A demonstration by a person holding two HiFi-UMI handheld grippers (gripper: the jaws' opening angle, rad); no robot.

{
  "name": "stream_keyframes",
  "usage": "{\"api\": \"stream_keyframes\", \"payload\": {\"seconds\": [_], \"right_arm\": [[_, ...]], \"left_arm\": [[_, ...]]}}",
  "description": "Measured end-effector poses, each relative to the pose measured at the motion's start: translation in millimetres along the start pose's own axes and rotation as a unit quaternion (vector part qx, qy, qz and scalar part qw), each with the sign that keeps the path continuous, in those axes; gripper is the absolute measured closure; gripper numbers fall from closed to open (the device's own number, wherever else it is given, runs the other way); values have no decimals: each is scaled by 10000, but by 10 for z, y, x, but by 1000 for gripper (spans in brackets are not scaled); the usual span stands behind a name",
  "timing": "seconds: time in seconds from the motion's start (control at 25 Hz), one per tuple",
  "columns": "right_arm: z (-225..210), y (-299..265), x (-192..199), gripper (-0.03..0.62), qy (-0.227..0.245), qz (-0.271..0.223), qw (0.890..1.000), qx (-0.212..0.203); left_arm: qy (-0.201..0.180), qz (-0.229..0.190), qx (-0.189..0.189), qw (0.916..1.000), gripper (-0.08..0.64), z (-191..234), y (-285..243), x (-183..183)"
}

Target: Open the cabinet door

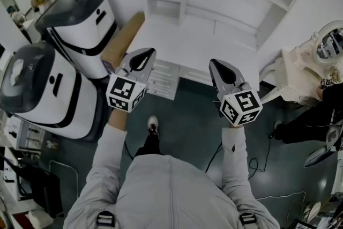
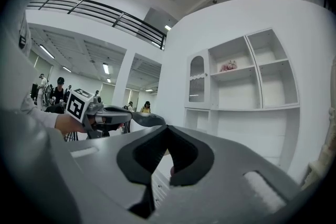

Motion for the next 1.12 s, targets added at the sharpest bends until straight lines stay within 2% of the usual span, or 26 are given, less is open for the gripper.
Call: {"api": "stream_keyframes", "payload": {"seconds": [0.16, 0.48, 0.88, 1.12], "right_arm": [[-284, -539, -65, 591, 55, -52, 9999, 73], [-775, -1458, -293, 591, 72, -91, 9997, 208], [-1217, -2319, -386, 591, -148, 15, 9986, 502], [-1356, -2811, -438, 590, -126, 83, 9985, 517]], "left_arm": [[-146, -17, 79, 9999, 541, 431, -458, 48], [-185, -121, 276, 9994, 541, 1271, -1290, -17], [-209, -187, 412, 9988, 541, 1992, -1992, -34], [-128, -238, 485, 9985, 541, 2415, -2263, 108]]}}
Point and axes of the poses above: the fingertips, and each gripper's own axes: y backward along the fingers, z to its left, x out of its underside, the point moved 9 cm from there along y, backward along the fingers, and after that the axes turned 2 degrees about y, right-handed, at the moved point
